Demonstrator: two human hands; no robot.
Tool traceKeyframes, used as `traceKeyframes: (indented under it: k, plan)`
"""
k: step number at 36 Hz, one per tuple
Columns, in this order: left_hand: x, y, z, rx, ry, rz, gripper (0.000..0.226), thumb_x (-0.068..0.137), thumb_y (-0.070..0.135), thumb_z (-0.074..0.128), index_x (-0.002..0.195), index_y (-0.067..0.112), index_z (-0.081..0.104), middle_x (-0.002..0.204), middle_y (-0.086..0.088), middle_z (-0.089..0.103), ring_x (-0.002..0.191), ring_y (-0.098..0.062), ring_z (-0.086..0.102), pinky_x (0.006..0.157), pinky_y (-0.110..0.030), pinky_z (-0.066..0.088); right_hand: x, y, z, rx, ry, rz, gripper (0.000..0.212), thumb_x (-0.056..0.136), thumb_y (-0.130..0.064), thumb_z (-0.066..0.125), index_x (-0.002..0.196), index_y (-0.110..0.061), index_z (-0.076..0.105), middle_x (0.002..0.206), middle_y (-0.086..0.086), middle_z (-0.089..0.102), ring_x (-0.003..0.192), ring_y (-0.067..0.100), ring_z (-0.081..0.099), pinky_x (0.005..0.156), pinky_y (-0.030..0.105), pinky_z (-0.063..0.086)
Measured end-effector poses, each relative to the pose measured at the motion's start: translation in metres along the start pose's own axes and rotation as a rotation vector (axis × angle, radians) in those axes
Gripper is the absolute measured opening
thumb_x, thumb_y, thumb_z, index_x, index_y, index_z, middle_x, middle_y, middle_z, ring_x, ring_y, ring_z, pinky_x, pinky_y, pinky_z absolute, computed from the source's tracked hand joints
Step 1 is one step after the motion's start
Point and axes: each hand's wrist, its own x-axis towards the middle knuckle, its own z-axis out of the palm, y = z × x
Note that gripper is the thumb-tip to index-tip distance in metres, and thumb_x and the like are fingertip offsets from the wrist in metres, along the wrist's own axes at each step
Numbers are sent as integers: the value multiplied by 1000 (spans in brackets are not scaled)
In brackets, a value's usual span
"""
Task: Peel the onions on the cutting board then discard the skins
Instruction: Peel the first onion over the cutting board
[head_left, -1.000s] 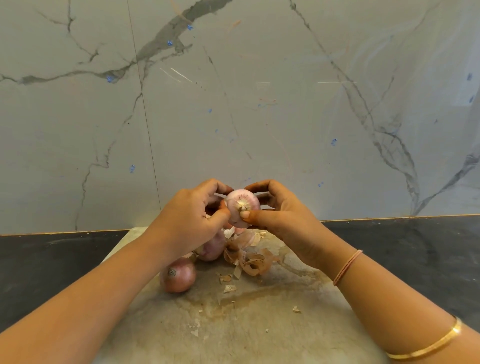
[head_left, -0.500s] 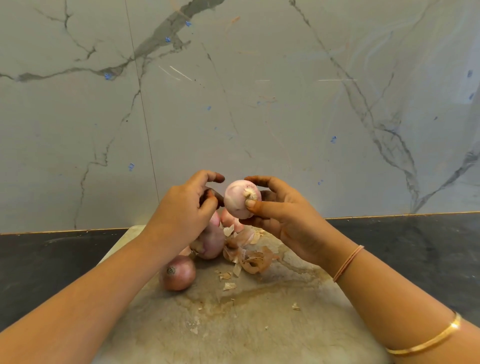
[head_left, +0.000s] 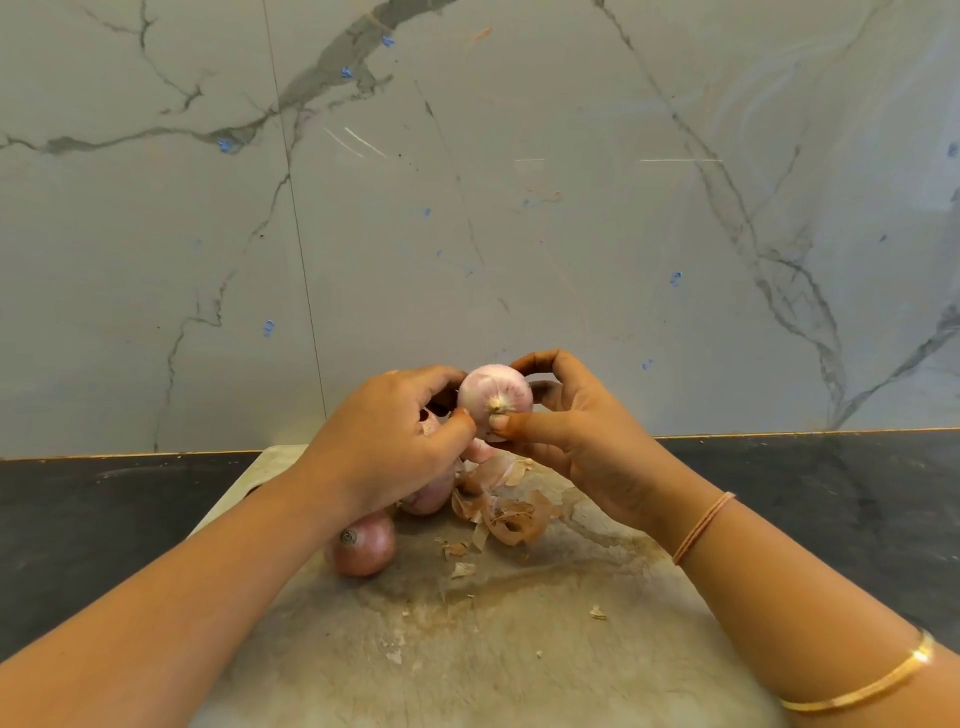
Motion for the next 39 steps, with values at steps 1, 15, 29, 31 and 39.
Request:
traceKeyframes:
  k: [1,15,29,31,39]
  plan:
    - [0,1,0,5,5,-6,31,75,40,45,99,38,64,87,17,68,84,-4,60,75,-37,52,0,1,0,-41,0,-8,42,80,-2,73,108,-22,50,116,12,58,109,31,62,92,45,55]
    - [-1,3,-2,125,30,-13,48,69,37,46,110,24,69,84,4,72,77,-14,64,69,-37,54,-1,1,3,-261,-16,-88,41,80,-15,77,100,-34,46,107,-1,59,97,18,63,76,22,58]
    - [0,0,-2,217,60,58,42,77,30,48,111,20,70,81,3,72,71,-13,63,59,-19,45,1,3,2,-211,-2,-50,40,79,-15,77,104,-31,50,110,4,61,101,22,64,86,34,58]
    - [1,-2,-2,215,49,57,30,84,20,57,111,20,70,78,4,70,69,-12,61,58,-21,44,0,2,2,-160,-15,-24,39,80,-11,75,106,-27,51,114,9,61,103,27,65,86,39,58]
    - [3,-12,-6,173,75,80,28,85,6,60,106,18,72,75,3,71,61,-7,59,54,-16,43,-1,-4,-4,-21,-68,43,30,91,-8,62,119,-19,57,114,11,66,89,29,72,79,34,59]
